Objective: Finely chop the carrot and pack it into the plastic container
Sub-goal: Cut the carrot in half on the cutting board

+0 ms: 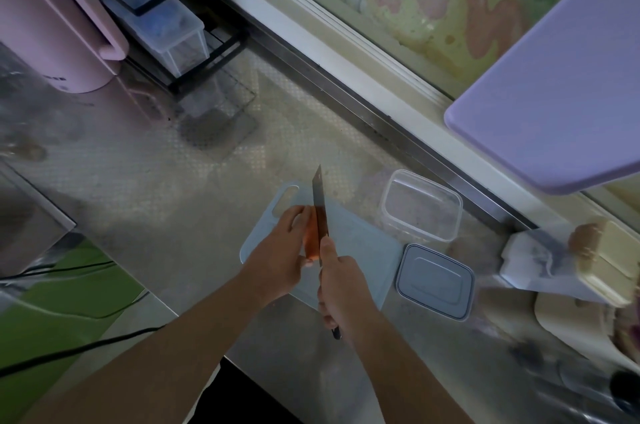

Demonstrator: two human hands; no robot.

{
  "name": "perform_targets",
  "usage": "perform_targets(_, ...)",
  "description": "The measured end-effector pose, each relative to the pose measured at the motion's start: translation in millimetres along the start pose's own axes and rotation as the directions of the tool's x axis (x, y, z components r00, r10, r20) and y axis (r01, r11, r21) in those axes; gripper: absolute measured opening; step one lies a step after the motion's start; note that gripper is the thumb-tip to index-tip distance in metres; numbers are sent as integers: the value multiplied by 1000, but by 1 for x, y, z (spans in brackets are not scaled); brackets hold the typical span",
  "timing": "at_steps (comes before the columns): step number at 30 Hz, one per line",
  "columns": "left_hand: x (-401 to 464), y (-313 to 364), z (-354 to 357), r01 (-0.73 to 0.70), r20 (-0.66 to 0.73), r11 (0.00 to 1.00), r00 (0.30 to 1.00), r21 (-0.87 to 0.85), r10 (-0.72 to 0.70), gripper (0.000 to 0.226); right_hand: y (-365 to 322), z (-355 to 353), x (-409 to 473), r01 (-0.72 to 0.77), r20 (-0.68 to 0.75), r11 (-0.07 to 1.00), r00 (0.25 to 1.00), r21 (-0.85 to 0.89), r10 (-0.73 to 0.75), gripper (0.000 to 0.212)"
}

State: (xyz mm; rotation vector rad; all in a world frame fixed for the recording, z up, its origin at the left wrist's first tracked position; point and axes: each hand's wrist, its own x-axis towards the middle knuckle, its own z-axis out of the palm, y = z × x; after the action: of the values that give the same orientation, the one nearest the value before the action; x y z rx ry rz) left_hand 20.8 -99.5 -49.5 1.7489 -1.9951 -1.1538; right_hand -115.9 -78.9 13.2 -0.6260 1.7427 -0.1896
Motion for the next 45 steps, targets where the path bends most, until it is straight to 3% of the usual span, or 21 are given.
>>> perform_targets(6,-3,5,2,-40,-7,999,999,24,40,83,-3,-8,-4,-42,8,998,999,53,41,54)
perform_targets(9,1,6,-1,-17,-23,996,1000,-86,15,67,-2,-6,-3,-28,-5,999,1000,37,29,53)
perform_targets(11,5,8,-4,75,-21,965,996,-250,-83,57,0,-5,-3,-4,-26,999,1000,33,5,52)
perform_targets(13,6,10,-6,220,62,838,974,-499,-218,64,2,-5,-4,35,-49,998,998,59,-32,54)
perform_targets(15,5,10,-8,319,191,691,947,-648,-258,66,3,-7,-6,75,-60,992,996,97,-70,57)
perform_targets(17,4,7,-11,350,259,607,937,-713,-236,57,4,-9,-10,102,-49,990,994,101,-98,58)
perform_targets(20,3,5,-16,391,355,389,920,-834,-164,48,8,-12,-18,144,2,985,989,96,-145,60)
perform_targets(26,4,1,-21,454,454,272,888,-848,-70,53,8,-21,-30,150,64,986,986,74,-155,64)
perform_targets(37,12,2,-28,399,463,496,886,-771,7,51,-8,-39,-39,46,98,999,994,24,-49,57)
perform_targets(39,12,2,-29,357,436,631,899,-689,-34,47,-12,-47,-41,12,98,1000,995,15,-14,56)
perform_targets(41,13,-7,-34,302,324,797,935,-524,-141,37,-16,-60,-42,0,128,1000,992,-6,1,57)
perform_targets(43,11,-17,-42,309,243,823,946,-476,-215,33,-18,-76,-42,11,162,1000,987,-21,-7,58)
perform_targets(45,13,-18,-51,298,262,849,945,-437,-197,35,-21,-88,-41,14,169,1000,986,4,-15,58)
